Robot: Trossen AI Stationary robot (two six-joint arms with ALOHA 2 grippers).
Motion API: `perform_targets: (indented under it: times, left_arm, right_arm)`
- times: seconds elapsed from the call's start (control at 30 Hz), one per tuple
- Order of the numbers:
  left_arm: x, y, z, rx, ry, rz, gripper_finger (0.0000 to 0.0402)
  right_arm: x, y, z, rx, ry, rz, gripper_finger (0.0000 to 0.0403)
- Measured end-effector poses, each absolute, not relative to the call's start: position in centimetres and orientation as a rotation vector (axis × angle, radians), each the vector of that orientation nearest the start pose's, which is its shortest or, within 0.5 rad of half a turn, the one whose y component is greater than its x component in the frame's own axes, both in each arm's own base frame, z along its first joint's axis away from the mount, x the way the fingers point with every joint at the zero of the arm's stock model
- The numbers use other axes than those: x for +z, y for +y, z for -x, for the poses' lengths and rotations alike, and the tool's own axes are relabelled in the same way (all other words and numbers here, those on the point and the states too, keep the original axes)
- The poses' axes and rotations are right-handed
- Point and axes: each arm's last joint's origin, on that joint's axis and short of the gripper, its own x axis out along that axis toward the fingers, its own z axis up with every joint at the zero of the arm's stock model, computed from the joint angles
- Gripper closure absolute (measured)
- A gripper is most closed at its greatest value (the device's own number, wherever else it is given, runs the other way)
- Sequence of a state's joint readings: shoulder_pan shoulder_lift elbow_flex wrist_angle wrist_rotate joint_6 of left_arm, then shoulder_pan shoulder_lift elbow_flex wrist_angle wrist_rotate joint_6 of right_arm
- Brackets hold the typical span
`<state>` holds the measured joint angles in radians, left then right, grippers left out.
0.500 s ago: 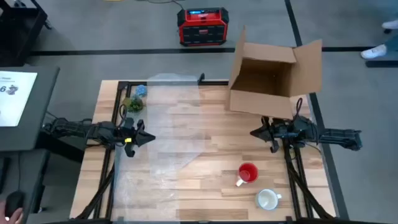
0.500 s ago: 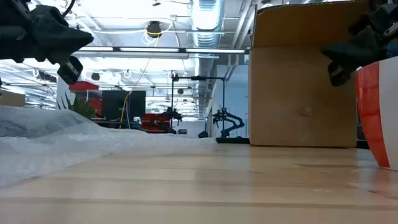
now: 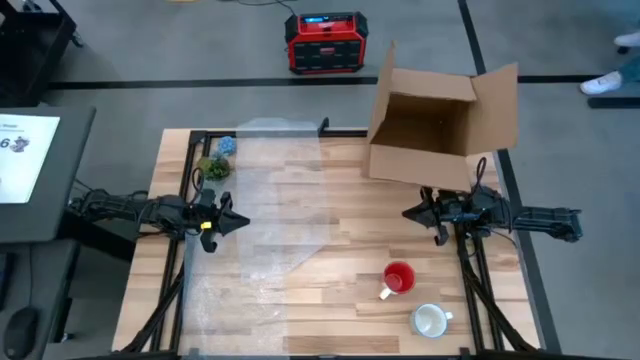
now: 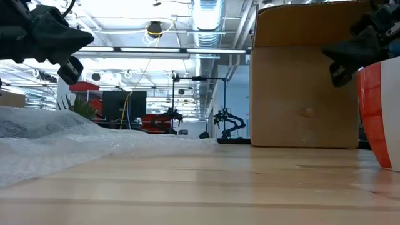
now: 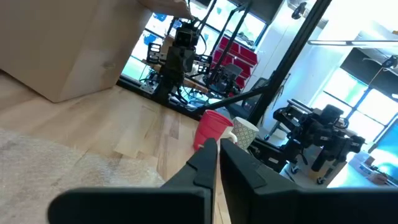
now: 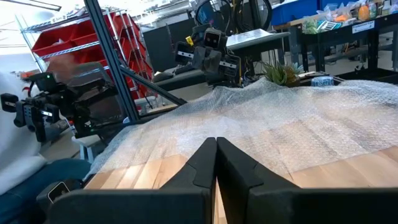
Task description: Wrap mug
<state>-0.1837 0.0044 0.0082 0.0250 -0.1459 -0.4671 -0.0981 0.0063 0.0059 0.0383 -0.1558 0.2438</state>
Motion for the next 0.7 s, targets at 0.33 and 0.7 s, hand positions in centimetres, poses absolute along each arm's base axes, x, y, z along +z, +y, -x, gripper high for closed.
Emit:
perform_targets:
  times: [0.33,0.7]
  left_arm:
    - [16.85,-1.36,-9.63,-0.043,-0.020,0.443,0.0402]
    - [17.74,-1.21,-9.53,-0.009,-0.089,0.227,0.0402]
  right_arm:
    - [16.87,-0.51,-9.73,0.062,-0.030,-0.239,0.0403]
    - [16.87,-0.51,-9.73,0.062,-0.030,-0.239,0.0403]
